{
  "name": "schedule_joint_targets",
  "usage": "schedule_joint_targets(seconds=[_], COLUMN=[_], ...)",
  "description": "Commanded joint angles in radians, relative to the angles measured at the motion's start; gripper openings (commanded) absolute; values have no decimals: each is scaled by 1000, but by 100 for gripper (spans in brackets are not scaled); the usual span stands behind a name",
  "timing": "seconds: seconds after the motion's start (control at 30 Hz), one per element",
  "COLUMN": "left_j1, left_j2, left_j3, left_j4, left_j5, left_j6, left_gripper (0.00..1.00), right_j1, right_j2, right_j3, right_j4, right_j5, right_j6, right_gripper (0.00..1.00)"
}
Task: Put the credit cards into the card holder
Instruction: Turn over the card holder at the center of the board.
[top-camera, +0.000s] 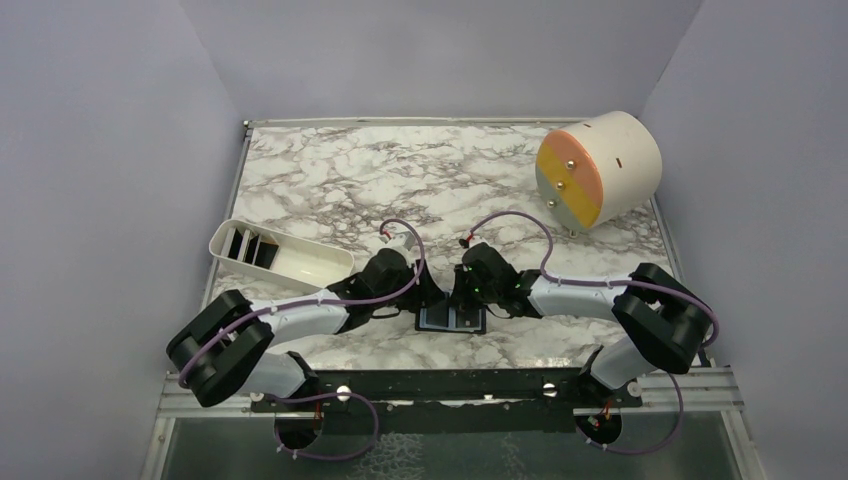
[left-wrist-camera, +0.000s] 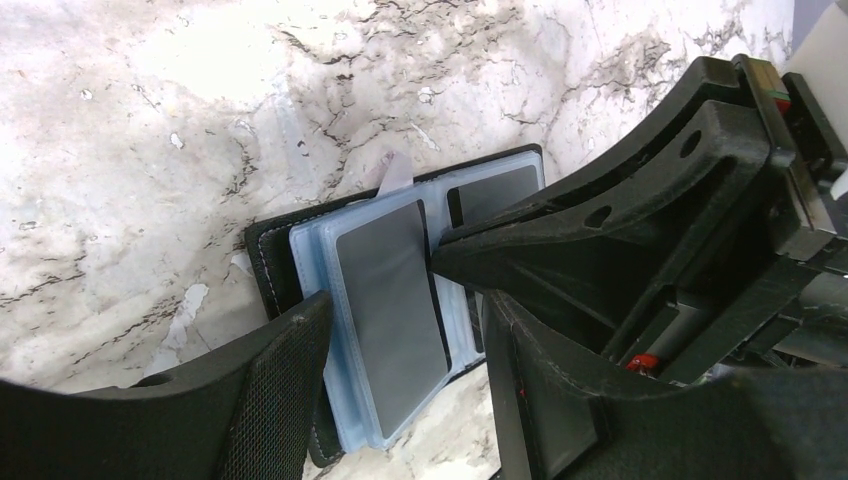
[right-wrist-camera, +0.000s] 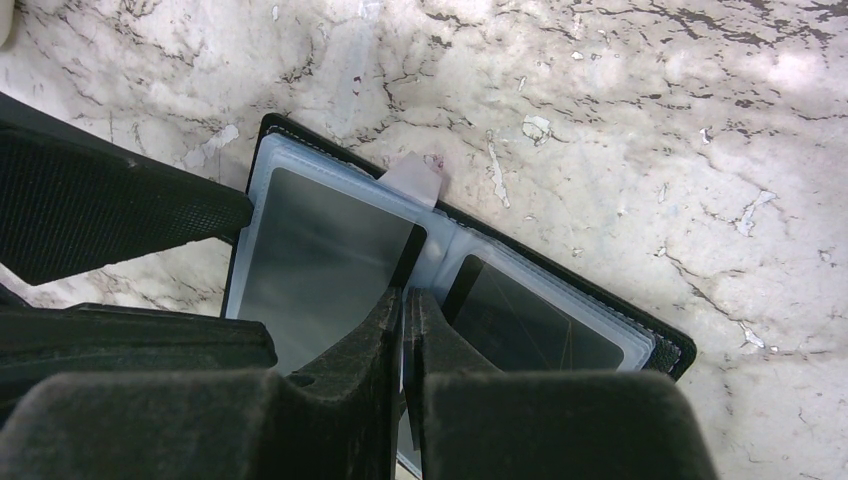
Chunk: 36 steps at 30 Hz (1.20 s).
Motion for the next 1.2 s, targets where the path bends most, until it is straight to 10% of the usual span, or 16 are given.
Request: schedule_joint_targets(seconds=[0.0, 1.17], left_j1=[4, 1], left_j2=[22, -9], left_j3=[-8, 10], left_j4=[47, 134], left_j5=[12, 159], left_j6=[-6, -102], left_gripper=[59, 59], right_j1=[1, 2], right_j2=[40, 33], right_j3=[-38, -75], right_j4=[-34, 227], right_j5=[10, -54], right_j6=[0, -71], right_gripper=[6, 14])
